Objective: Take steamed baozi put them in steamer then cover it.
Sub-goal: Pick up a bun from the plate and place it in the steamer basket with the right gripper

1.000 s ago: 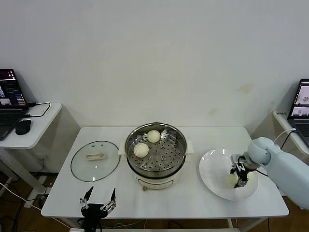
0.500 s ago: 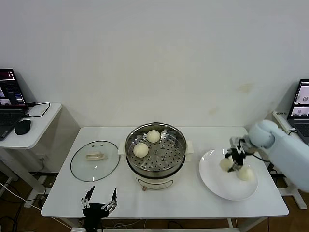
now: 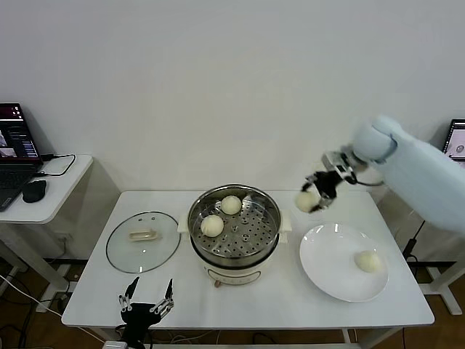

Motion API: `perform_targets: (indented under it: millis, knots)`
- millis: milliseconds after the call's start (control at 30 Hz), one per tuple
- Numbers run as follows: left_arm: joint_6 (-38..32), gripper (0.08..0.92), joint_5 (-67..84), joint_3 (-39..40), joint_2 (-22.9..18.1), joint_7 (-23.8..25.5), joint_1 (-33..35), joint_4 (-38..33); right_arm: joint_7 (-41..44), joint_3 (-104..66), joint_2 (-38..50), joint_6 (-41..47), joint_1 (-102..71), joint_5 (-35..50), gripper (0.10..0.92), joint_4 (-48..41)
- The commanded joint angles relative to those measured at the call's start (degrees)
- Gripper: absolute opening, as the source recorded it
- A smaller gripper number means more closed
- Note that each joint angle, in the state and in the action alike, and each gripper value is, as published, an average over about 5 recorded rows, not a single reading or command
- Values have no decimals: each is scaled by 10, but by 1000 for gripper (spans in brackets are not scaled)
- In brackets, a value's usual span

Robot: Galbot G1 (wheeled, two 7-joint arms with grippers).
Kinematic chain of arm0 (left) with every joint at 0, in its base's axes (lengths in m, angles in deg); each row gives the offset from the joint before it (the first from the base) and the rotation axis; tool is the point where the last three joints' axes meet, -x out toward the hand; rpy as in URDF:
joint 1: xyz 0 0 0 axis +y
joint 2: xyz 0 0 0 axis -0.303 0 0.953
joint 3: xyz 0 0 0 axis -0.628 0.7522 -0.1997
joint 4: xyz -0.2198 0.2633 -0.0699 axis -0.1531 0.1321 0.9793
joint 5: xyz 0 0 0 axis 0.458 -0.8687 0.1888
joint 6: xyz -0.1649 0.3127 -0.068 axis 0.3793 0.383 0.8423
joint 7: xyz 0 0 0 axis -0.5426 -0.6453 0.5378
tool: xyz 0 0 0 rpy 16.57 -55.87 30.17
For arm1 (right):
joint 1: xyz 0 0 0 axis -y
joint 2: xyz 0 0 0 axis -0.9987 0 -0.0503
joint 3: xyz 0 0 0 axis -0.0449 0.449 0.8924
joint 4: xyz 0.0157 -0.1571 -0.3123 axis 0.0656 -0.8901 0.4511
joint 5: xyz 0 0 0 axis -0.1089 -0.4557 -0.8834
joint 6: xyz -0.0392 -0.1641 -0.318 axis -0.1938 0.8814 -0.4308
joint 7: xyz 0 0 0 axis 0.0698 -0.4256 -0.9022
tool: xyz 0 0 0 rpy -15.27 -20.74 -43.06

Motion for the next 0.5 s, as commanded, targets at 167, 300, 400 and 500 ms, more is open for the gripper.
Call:
perform_targets:
  millis: [167, 300, 400, 500]
  knots:
    - [2, 823, 0, 3, -7, -4, 5, -9, 10, 53, -148, -225, 71, -4, 628, 30]
    - [3, 823, 1, 1, -7, -4, 7, -14, -14, 75, -160, -263, 67, -72, 629, 76]
    - [3, 823, 1, 1, -8, -4, 7, -16, -30, 92, -163, -271, 65, -126, 632, 108]
    - [3, 823, 1, 2, -11, -4, 8, -22, -39, 112, -171, -282, 62, -154, 636, 124]
